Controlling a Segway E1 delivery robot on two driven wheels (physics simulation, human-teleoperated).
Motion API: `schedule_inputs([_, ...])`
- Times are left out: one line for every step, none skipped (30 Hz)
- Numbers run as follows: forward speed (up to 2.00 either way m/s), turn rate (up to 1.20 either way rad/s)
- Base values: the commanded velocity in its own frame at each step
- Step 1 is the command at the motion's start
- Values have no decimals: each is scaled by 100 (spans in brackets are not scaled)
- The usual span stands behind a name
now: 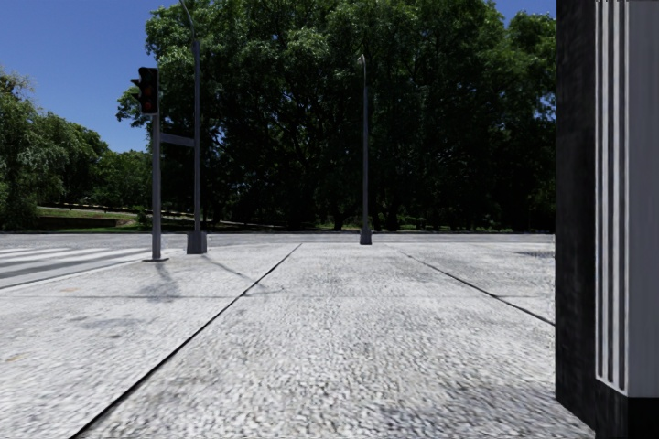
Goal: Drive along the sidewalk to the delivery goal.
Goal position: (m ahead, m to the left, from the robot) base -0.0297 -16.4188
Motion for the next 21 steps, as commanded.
schedule_inputs([200, 0])
schedule_inputs([200, 0])
schedule_inputs([200, 0])
schedule_inputs([200, 0])
schedule_inputs([200, 0])
schedule_inputs([200, 0])
schedule_inputs([200, 0])
schedule_inputs([200, -18])
schedule_inputs([200, -18])
schedule_inputs([200, -28])
schedule_inputs([200, -36])
schedule_inputs([200, -36])
schedule_inputs([200, -42])
schedule_inputs([200, -54])
schedule_inputs([200, -63])
schedule_inputs([200, -63])
schedule_inputs([200, -66])
schedule_inputs([200, -67])
schedule_inputs([200, -67])
schedule_inputs([200, -67])
schedule_inputs([200, -67])
